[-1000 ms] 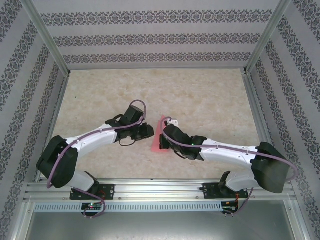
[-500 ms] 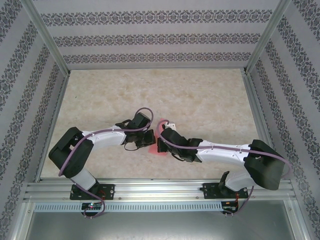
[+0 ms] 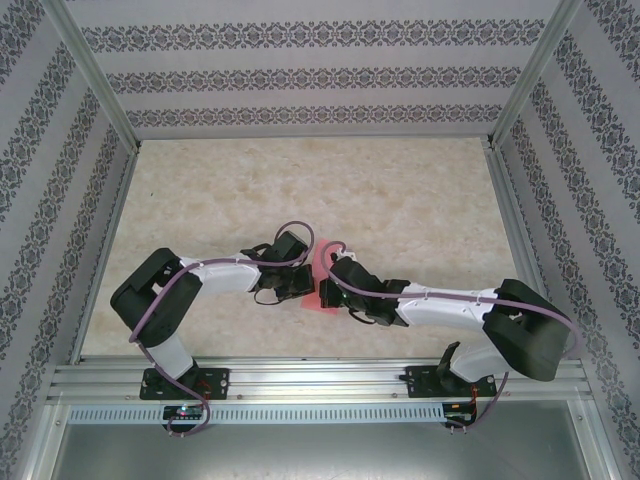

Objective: Fold a paper plane with a square sheet of paper (pick it up from the middle)
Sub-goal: Fold the triangle a second time at the center of the table.

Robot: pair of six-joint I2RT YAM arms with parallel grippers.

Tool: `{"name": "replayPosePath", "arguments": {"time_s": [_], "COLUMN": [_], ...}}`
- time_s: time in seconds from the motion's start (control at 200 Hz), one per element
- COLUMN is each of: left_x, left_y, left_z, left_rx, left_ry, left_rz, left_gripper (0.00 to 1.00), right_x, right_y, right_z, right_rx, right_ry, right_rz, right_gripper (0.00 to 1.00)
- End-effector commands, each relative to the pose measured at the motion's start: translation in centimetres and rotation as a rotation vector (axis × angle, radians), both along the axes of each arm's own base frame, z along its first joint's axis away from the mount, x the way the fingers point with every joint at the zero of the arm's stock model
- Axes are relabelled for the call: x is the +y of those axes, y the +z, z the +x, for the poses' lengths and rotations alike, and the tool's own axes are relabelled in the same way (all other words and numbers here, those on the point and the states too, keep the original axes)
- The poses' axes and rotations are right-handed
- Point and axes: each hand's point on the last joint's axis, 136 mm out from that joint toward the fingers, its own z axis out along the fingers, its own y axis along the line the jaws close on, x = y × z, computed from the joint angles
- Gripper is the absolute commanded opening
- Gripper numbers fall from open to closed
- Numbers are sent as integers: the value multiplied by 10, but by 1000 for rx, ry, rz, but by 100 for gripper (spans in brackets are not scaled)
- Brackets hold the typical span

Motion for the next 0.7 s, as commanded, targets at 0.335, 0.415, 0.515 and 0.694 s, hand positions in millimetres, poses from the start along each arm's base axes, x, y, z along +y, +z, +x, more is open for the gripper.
{"name": "replayPosePath", "arguments": {"time_s": [0.335,0.415,0.515,0.694], "left_x": [7,5,4,2], "left_y": [-14,-14,-14,-12], "left_z": [-2,-1,-1,0], "left_rx": [-10,-9,-10,-15], "left_ry": [-1,-9,-14,-21], "left_rz": [67,60,62,58], "left_gripper": [3,3,3,4], "right_x": [-16,-20,-25,-21], "right_y": [4,6,4,1], "right_z": [14,19,24,26], "right_rx": [71,76,92,118], "right_ry": [105,117,126,188], "right_rz": [174,193,211,229], "right_gripper": [1,2,2,2]}}
